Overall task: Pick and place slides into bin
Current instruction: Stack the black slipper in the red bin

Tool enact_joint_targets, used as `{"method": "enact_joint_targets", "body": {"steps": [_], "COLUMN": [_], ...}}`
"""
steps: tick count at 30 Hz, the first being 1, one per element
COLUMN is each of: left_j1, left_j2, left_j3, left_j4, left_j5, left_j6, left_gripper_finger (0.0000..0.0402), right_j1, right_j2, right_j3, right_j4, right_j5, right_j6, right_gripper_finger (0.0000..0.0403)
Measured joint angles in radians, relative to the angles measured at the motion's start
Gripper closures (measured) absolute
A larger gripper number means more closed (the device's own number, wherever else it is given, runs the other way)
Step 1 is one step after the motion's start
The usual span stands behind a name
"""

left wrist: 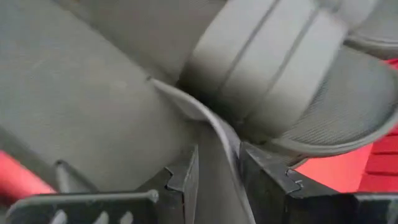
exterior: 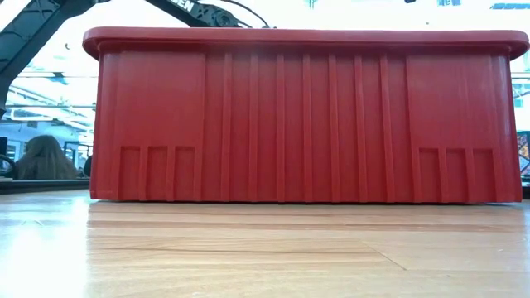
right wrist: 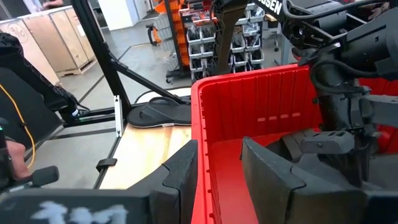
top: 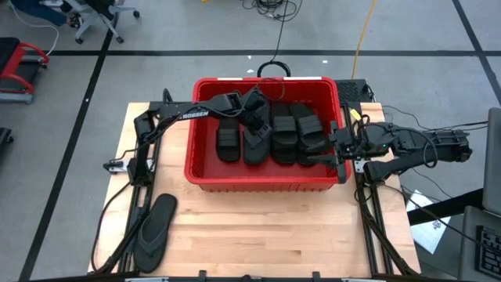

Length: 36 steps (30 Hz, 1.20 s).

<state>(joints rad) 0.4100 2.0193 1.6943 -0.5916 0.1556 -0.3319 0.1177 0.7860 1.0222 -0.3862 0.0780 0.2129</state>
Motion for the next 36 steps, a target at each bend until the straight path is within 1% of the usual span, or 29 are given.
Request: {"method": "enact_joint_targets", "body": {"steps": [5, 12, 20, 25, 28, 30, 34, 36], "left_j1": [0.000, 0.000, -0.012, -0.012, -0.013, -0.011, -0.012, -0.013], "left_j2": [0.000, 0.000, -0.007, -0.008, -0.008, -0.010, -0.024, -0.032], "left_j3": [0.000, 0.000, 0.000, 0.000, 0.000, 0.000, 0.000, -0.001], "left_j4": [0.004, 0.019, 0.097, 0.094, 0.096, 0.094, 0.095, 0.084], "left_j5": [0.001, -0.001, -0.003, -0.002, -0.022, -0.025, -0.027, -0.036], "left_j6": [0.035, -0.021, 0.009, 0.013, 0.016, 0.035, 0.159, 0.194], "left_gripper_finger": [0.0288, 0.0288, 0.0288, 0.0288, 0.0288, 0.0288, 0.0288, 0.0288], "right_j1": [0.000, 0.000, 0.000, 0.000, 0.000, 0.000, 0.000, 0.000], "right_j2": [0.000, 0.000, 0.000, 0.000, 0.000, 0.000, 0.000, 0.000], "right_j3": [0.000, 0.000, 0.000, 0.000, 0.000, 0.000, 0.000, 0.000], "right_j4": [0.000, 0.000, -0.010, -0.016, -0.024, -0.029, -0.030, -0.030], "right_j5": [-0.001, -0.003, -0.004, -0.004, -0.004, -0.004, -0.005, -0.005], "right_j6": [0.010, 0.010, 0.010, 0.029, 0.037, 0.037, 0.048, 0.068], "right_gripper_finger": [0.0289, 0.0289, 0.0289, 0.0289, 0.0289, 0.0289, 0.0289, 0.0289]}}
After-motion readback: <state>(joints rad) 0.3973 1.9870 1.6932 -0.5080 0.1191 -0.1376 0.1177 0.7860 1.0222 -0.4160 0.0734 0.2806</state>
